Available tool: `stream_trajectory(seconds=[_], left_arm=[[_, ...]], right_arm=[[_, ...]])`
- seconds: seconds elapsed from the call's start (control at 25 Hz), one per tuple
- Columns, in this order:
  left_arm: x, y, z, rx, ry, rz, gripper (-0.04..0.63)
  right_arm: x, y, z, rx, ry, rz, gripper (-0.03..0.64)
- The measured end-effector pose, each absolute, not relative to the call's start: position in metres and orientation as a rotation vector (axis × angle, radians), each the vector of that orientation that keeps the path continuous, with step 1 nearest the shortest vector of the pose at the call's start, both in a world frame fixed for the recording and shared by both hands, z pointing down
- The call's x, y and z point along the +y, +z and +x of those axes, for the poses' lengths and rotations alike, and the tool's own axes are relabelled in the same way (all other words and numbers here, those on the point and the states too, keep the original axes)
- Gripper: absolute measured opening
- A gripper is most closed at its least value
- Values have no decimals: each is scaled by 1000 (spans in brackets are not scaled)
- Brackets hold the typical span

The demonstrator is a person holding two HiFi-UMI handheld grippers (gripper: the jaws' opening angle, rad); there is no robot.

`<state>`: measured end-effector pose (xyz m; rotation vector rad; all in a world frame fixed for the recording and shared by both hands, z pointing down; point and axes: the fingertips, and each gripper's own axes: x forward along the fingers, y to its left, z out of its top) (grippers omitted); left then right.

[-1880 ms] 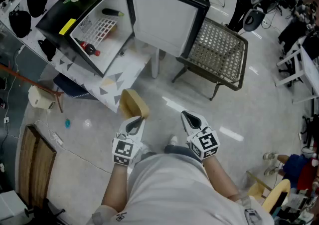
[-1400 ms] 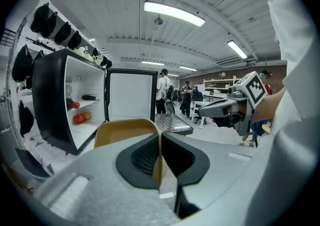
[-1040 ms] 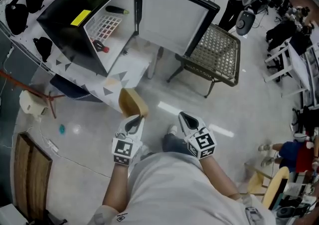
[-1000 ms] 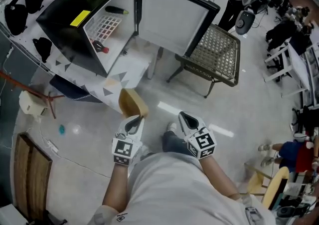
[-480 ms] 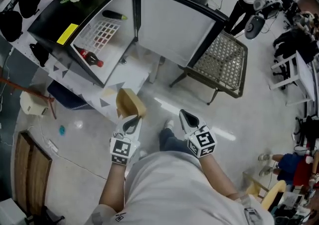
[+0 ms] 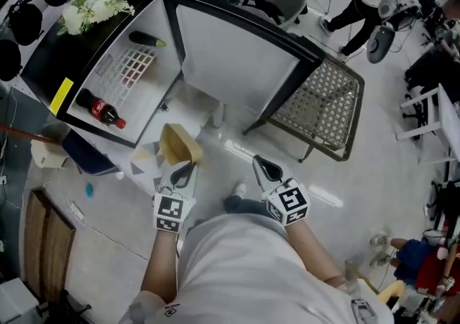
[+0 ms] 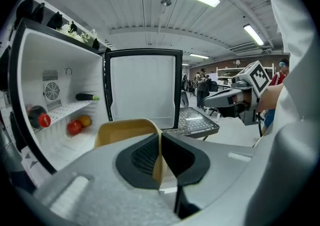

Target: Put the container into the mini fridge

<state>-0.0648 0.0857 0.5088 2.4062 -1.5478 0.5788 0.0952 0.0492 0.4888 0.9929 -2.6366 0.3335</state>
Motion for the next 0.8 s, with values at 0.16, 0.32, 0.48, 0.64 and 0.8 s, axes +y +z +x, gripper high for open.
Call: stream_trajectory(seconds=[0.16, 0.32, 0.48, 0.64, 0.8], left_arm=[[51, 508, -49, -1585, 613, 2371, 26], [29, 510, -42, -1614, 667, 2335, 26], [14, 510, -53, -1646, 732, 2284, 26], [2, 512, -65, -1658, 796, 2256, 26], [-14, 522, -77, -1638, 898, 2249, 26]], right_arm=[[19, 485, 110, -2666, 325, 932, 3], [-3, 486, 120, -2687, 326, 885, 3], [-15, 487, 121, -2704, 322, 843, 3], [-23, 488, 119, -2710, 327, 822, 3], [-32, 492, 113, -2699, 322, 815, 3]])
